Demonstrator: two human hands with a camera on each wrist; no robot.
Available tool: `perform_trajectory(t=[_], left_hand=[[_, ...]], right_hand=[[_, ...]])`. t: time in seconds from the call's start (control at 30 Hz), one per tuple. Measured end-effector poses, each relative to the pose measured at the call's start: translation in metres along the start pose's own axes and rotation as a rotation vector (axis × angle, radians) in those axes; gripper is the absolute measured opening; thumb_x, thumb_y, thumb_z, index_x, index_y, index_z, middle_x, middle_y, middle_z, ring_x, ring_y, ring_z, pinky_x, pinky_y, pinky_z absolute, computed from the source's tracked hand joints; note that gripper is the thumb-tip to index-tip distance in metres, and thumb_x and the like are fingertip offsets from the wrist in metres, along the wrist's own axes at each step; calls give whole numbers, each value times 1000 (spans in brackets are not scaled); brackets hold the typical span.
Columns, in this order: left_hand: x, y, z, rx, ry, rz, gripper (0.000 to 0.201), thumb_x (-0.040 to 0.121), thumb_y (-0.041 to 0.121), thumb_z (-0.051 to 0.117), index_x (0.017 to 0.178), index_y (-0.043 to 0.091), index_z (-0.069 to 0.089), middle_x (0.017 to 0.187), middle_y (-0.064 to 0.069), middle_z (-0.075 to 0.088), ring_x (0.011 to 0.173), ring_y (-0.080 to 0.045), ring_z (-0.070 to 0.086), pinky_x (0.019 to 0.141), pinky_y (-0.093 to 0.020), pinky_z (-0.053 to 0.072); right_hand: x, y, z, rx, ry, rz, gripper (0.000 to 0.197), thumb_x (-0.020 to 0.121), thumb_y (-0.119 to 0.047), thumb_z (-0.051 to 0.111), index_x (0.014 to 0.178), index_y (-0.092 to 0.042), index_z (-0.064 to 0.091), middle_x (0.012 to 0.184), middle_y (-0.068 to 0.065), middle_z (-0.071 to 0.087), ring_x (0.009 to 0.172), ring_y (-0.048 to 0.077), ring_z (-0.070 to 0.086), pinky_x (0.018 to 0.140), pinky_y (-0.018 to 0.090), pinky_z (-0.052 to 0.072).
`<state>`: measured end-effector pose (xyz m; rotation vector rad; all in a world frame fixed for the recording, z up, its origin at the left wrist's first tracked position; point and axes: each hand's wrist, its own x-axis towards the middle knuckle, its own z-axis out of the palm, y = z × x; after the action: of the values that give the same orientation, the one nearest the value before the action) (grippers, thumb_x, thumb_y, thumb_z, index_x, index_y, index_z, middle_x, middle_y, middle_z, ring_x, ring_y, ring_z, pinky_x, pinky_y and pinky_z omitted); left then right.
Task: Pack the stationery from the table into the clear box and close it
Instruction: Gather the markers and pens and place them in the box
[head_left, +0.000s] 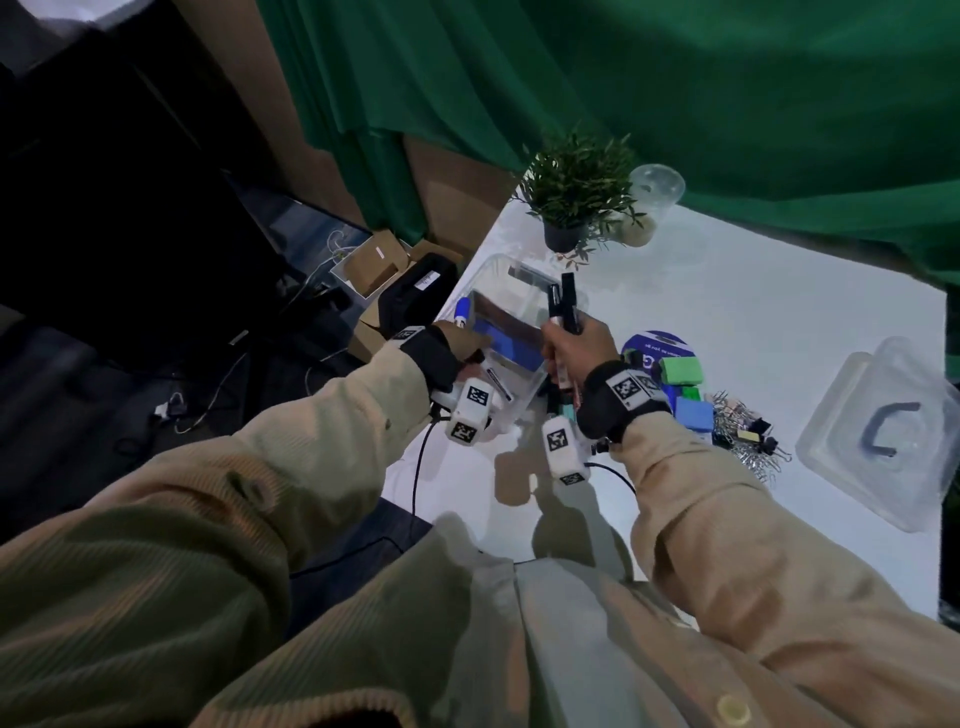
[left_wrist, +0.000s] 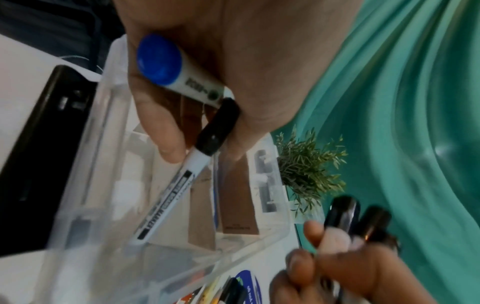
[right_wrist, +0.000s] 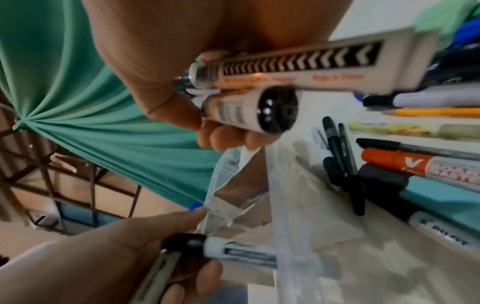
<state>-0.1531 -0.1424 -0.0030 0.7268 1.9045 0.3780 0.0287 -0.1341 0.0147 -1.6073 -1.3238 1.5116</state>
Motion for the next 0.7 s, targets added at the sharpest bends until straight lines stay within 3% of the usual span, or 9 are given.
perform_trajectory(t=[0.07, 0.1, 0.17, 0.2, 0.27, 0.43, 0.53, 0.63, 0.7], left_hand=[[-1, -4, 3, 53, 25, 29, 46, 93, 43, 58, 65, 7, 55, 65, -9, 63, 57, -19, 49, 56, -27, 41], [-1, -4, 2, 51, 40, 46, 51, 94, 49, 52, 70, 4, 60, 76, -15, 67, 61, -22, 53, 58, -27, 43], [-1, -2, -3, 95, 110, 60, 65, 94, 57, 41, 103, -2, 66, 112, -23, 66, 89, -33, 64, 76, -33, 50], [-4, 1, -8, 171, 134, 63, 68, 96, 56, 36, 121, -2, 60, 125, -22, 61, 106, -34, 62, 87, -34, 48], [-10, 6, -19, 344, 144, 94, 60, 101, 44, 29, 133, -1, 50, 134, -21, 53, 120, -34, 53, 91, -31, 40], [-23, 16, -41, 780, 9, 234, 46, 97, 45, 43, 121, 9, 59, 120, -10, 59, 112, -29, 54, 88, -30, 39], [-27, 16, -47, 966, -54, 292, 34, 91, 41, 56, 113, 16, 65, 119, -4, 61, 110, -24, 56, 92, -31, 45], [-22, 10, -37, 1006, -103, 373, 29, 85, 29, 68, 113, 19, 68, 120, -2, 64, 111, -20, 58, 95, -29, 47], [-18, 7, -29, 1027, -133, 425, 31, 85, 27, 70, 115, 19, 68, 121, -2, 65, 112, -20, 59, 96, -30, 46]], right_hand=[[2, 0, 8, -87, -15, -34, 18, 88, -21, 58, 71, -18, 56, 62, 5, 61, 48, 22, 55, 50, 26, 44], [3, 2, 11, -123, -16, -35, 17, 87, -22, 59, 70, -19, 56, 63, 5, 63, 49, 21, 57, 52, 27, 45], [2, 2, 14, -160, -17, -29, 15, 83, -22, 60, 70, -16, 56, 61, 5, 61, 48, 21, 58, 53, 27, 46], [2, 2, 15, -167, -17, -22, 14, 82, -21, 61, 71, -15, 56, 60, 6, 60, 46, 20, 57, 54, 27, 46], [1, 3, 14, -168, -15, -5, 10, 81, -19, 60, 75, -13, 54, 61, 6, 58, 45, 21, 55, 54, 28, 46], [1, 10, 11, -134, 20, 78, 16, 70, -23, 60, 58, -16, 52, 52, 5, 54, 50, 24, 49, 58, 35, 43], [0, 9, 8, -42, 64, 161, 10, 58, -22, 59, 56, -15, 53, 51, 7, 52, 49, 24, 48, 53, 31, 41], [-3, 3, 7, 71, 30, 201, 11, 68, -9, 57, 60, -9, 50, 47, 8, 45, 36, 19, 39, 39, 19, 35], [0, 1, 8, 116, 20, 202, 12, 71, -3, 55, 61, -8, 48, 45, 7, 41, 33, 17, 34, 38, 17, 31]])
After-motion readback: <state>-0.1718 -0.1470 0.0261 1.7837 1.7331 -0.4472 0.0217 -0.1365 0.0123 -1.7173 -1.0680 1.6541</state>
